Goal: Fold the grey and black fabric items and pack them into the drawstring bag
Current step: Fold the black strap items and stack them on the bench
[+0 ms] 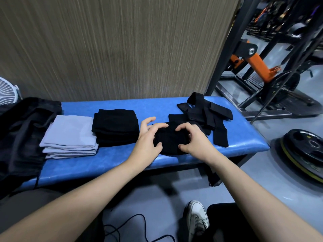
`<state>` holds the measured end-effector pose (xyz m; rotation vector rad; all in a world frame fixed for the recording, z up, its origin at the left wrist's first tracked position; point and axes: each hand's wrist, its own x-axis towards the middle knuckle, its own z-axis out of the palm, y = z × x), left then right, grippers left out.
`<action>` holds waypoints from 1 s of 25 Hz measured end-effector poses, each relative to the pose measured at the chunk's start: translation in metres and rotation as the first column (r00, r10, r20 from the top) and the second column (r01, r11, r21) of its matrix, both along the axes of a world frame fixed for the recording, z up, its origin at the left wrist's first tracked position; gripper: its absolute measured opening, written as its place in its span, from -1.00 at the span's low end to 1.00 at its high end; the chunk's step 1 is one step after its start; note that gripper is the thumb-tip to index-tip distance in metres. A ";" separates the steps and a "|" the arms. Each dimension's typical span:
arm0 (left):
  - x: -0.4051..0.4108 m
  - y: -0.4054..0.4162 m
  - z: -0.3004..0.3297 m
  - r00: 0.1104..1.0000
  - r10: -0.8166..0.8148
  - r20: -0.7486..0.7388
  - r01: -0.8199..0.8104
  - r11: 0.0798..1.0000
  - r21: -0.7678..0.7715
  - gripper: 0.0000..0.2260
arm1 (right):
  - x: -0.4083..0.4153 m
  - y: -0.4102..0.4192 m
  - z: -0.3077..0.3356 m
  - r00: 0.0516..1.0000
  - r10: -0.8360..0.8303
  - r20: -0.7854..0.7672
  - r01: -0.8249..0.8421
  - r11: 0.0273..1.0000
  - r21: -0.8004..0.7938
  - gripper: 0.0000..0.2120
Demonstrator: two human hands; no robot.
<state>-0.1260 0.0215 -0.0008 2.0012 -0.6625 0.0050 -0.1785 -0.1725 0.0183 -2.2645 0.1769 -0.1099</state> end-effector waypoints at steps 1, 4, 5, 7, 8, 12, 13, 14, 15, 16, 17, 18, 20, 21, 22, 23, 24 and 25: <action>0.000 0.000 0.003 1.000 0.007 -0.010 -0.008 1.000 -0.028 -0.42 | 0.000 -0.001 0.001 1.000 0.008 0.010 -0.009 0.999 0.044 -0.47; 0.003 0.003 0.013 0.995 -0.012 -0.098 0.003 0.996 -0.088 -0.38 | -0.001 -0.001 0.005 0.998 0.035 0.055 -0.046 0.975 0.218 -0.49; 0.005 0.004 0.015 0.991 -0.022 -0.134 0.009 0.995 -0.097 -0.38 | -0.001 -0.001 0.007 0.997 0.034 0.076 -0.052 0.967 0.251 -0.50; 0.010 0.006 0.016 0.978 -0.043 -0.206 0.023 0.995 -0.100 -0.41 | -0.001 0.000 0.011 0.991 0.028 0.130 -0.070 0.938 0.339 -0.52; 0.012 0.008 0.016 0.968 -0.054 -0.244 0.033 0.995 -0.092 -0.44 | -0.001 0.001 0.013 0.988 0.022 0.152 -0.082 0.912 0.402 -0.53; 0.013 0.010 0.015 0.944 -0.100 -0.315 0.074 0.993 -0.091 -0.59 | -0.001 0.000 0.015 0.986 0.037 0.160 -0.112 0.861 0.495 -0.53; 0.013 0.010 0.017 0.945 -0.102 -0.311 0.078 0.993 -0.089 -0.66 | -0.001 -0.001 0.014 0.987 0.044 0.155 -0.115 0.866 0.486 -0.53; 0.014 0.011 0.018 0.950 -0.097 -0.298 0.076 0.994 -0.080 -0.72 | -0.001 -0.002 0.015 0.988 0.051 0.147 -0.115 0.877 0.467 -0.54; 0.015 0.012 0.020 0.958 -0.087 -0.275 0.072 0.995 -0.064 -0.76 | 0.000 -0.002 0.015 0.989 0.053 0.138 -0.109 0.896 0.431 -0.55; 0.016 0.015 0.022 0.968 -0.069 -0.242 0.062 0.997 -0.036 -0.77 | 0.001 -0.002 0.016 0.990 0.058 0.127 -0.103 0.917 0.385 -0.56; 0.017 0.017 0.024 0.978 -0.047 -0.202 0.048 0.999 0.000 -0.77 | 0.003 -0.001 0.017 0.992 0.056 0.114 -0.091 0.939 0.331 -0.56; 0.018 0.021 0.027 0.987 -0.024 -0.161 0.030 0.999 0.036 -0.77 | 0.005 0.001 0.018 0.993 0.053 0.101 -0.080 0.954 0.290 -0.56; 0.019 0.028 0.034 0.997 0.008 -0.079 0.000 0.995 0.098 -0.76 | 0.011 0.007 0.020 0.995 0.046 0.087 -0.067 0.966 0.250 -0.56; 0.020 0.032 0.036 0.999 0.015 -0.029 -0.011 0.992 0.128 -0.76 | 0.015 0.012 0.020 0.995 0.047 0.088 -0.067 0.968 0.243 -0.56; 0.022 0.037 0.039 1.000 0.019 0.025 -0.022 0.987 0.159 -0.76 | 0.020 0.016 0.020 0.994 0.050 0.093 -0.071 0.969 0.236 -0.56; 0.024 0.043 0.042 0.997 0.028 0.076 -0.041 0.981 0.187 -0.76 | 0.024 0.022 0.021 0.993 0.054 0.107 -0.077 0.971 0.227 -0.56; 0.027 0.048 0.044 0.992 0.048 0.119 -0.071 0.976 0.206 -0.76 | 0.028 0.028 0.022 0.990 0.061 0.126 -0.089 0.969 0.229 -0.56; 0.031 0.055 0.047 0.985 0.076 0.152 -0.107 0.972 0.209 -0.77 | 0.034 0.036 0.022 0.987 0.065 0.148 -0.100 0.964 0.247 -0.57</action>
